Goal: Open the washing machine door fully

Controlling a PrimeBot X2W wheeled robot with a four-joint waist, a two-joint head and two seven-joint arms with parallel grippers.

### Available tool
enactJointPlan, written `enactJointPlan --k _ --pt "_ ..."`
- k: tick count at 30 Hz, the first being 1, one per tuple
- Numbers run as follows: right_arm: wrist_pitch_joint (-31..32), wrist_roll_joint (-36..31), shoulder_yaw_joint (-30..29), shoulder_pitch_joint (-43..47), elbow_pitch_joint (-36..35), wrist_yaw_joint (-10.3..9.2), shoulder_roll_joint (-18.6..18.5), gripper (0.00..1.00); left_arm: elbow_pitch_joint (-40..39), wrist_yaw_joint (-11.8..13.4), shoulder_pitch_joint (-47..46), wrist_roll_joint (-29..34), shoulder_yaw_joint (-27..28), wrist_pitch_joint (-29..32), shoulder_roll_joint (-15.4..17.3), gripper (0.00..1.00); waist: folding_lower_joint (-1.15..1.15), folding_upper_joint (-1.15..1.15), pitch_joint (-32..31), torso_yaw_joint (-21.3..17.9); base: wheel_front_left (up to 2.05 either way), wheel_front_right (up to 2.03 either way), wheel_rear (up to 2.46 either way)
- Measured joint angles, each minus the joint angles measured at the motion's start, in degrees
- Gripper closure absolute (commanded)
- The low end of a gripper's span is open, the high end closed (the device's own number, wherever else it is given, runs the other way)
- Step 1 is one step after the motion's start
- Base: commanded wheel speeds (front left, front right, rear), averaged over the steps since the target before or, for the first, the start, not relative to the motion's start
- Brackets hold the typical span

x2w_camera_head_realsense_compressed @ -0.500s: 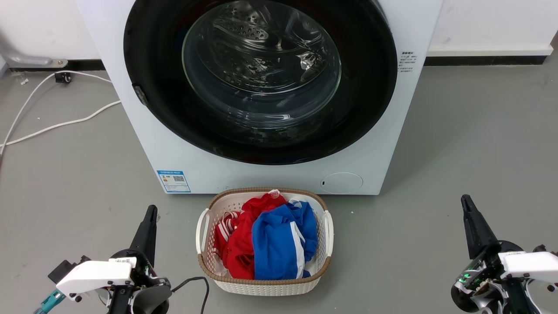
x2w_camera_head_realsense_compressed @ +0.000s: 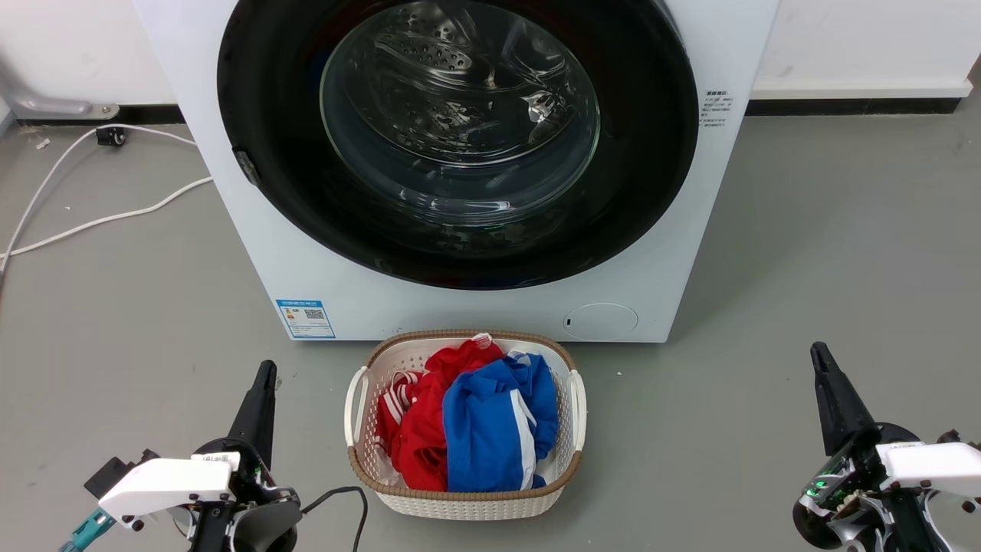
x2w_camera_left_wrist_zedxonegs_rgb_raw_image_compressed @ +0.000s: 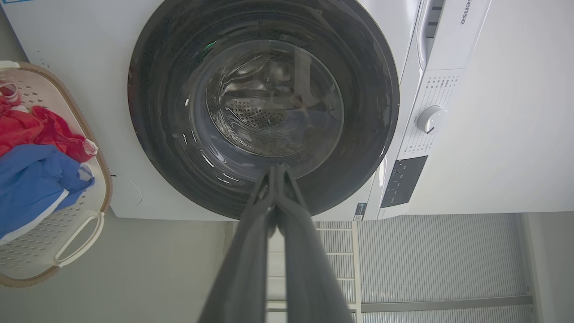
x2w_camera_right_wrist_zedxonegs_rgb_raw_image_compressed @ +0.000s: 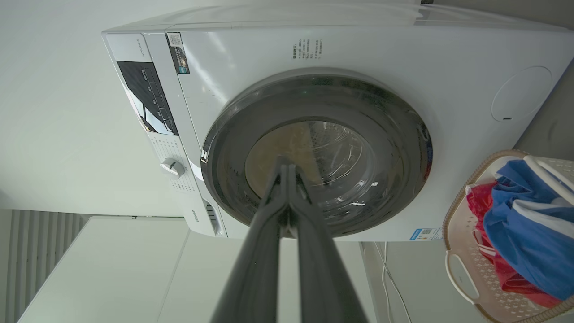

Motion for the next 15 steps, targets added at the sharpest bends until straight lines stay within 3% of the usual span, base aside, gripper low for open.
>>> enactJointPlan --k 7,8,15 --pt "0.00 0.00 0.00 0.00 0.00 0.00 0.00 1.00 0.00 0.00 0.00 0.00 0.00 0.00 0.00 1.00 0.00 0.00 0.00 0.00 0.00 0.00 0.00" --pt "-0.01 -0.01 0.00 0.08 0.14 0.00 0.02 0.00 0.18 0.02 0.05 0.00 -0.01 -0.01 -0.01 0.00 0.00 0.00 0.00 0.00 0.00 0.00 0.00" --pt "-0.91 -0.20 0.70 2.40 1.30 -0.09 0.21 0.00 1.37 0.09 1.94 -0.01 -1.37 -0.74 -0.24 0.00 0.00 0.00 0.00 -0.01 0.00 0.00 0.00"
